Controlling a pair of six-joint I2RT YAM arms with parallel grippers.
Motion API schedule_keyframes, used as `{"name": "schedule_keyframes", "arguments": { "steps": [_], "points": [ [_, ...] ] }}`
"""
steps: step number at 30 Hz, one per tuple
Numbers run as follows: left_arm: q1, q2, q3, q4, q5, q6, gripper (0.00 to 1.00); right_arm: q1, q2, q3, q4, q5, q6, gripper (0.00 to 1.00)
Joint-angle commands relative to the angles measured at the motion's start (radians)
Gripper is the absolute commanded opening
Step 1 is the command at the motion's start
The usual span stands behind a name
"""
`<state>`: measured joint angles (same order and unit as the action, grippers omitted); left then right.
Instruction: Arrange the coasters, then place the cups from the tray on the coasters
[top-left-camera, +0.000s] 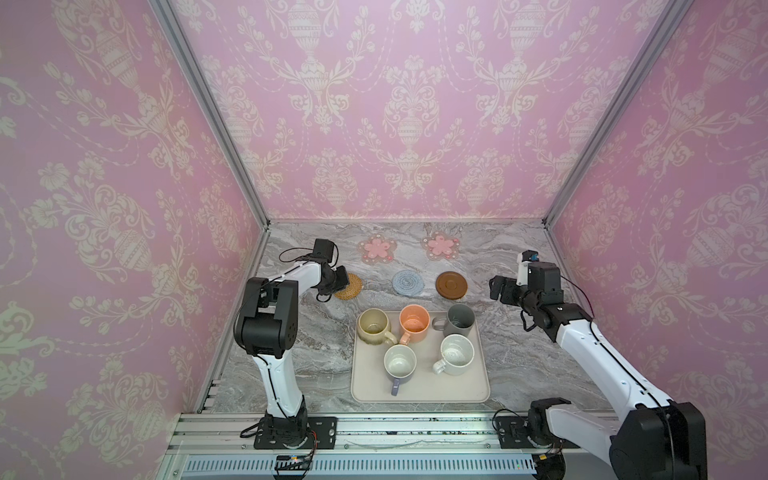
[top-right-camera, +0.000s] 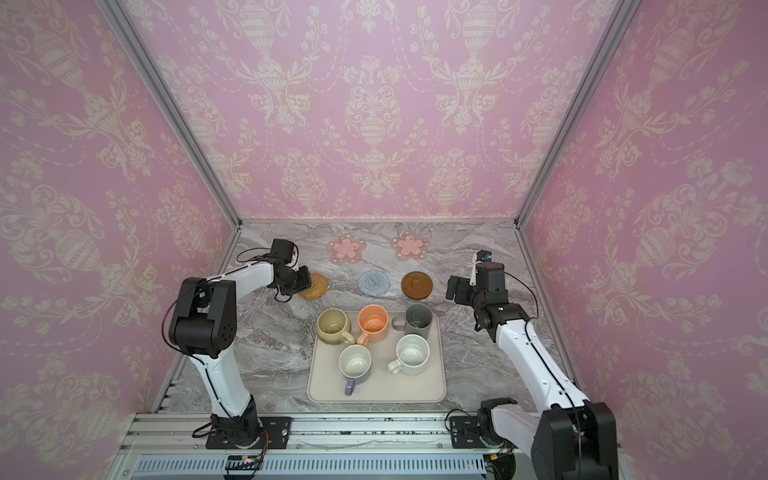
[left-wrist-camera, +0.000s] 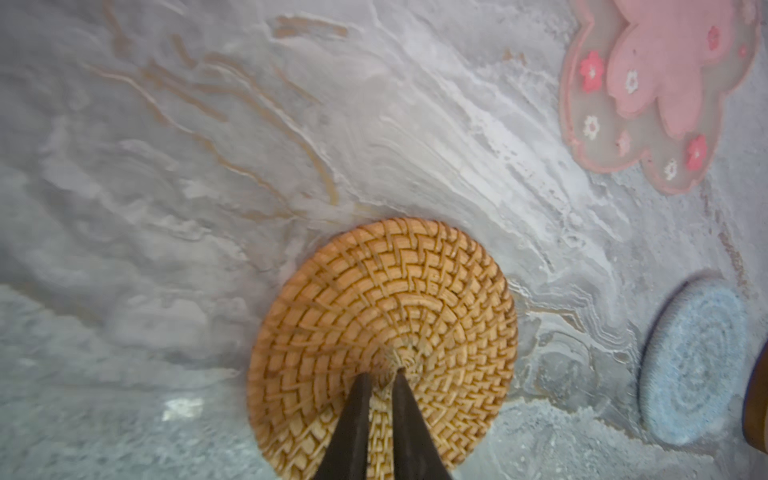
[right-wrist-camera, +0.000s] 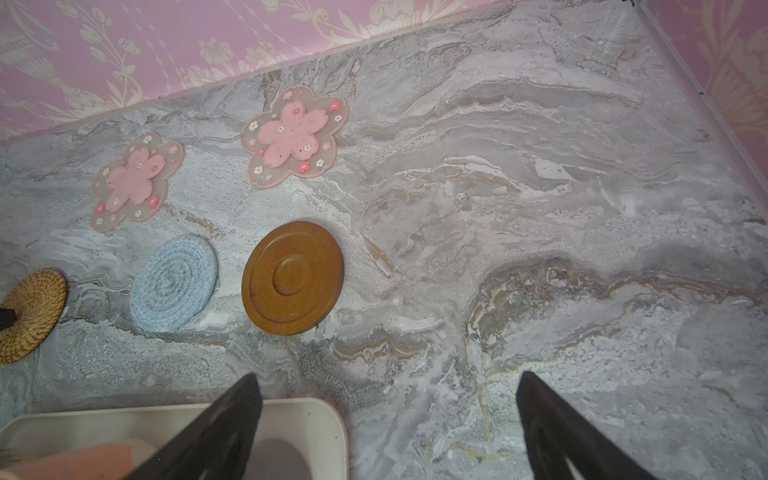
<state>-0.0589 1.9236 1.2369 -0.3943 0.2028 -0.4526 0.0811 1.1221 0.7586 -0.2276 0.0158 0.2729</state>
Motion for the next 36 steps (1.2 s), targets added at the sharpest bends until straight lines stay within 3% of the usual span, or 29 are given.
{"name": "schedule_keyframes", "arguments": {
  "steps": [1,10,23,36],
  "points": [
    [0.055,-0.013,-0.011,-0.112,-0.071,0.04,0.16,0.007,0.002,0.032,-0.028,0.01,0.019,0.97],
    [0.162,0.036,0.059,-0.173,-0.066,0.068,0.16,0.01,-0.011,0.028,-0.053,0.013,0.022,0.97],
    [0.224,0.039,0.096,-0.147,-0.151,0.045,0.15,0.011,-0.022,0.039,-0.079,0.011,0.015,0.97],
    [0.203,-0.033,0.094,-0.048,0.059,0.013,0.19,0.018,-0.029,0.029,-0.09,0.0,0.017,0.97]
  ]
}}
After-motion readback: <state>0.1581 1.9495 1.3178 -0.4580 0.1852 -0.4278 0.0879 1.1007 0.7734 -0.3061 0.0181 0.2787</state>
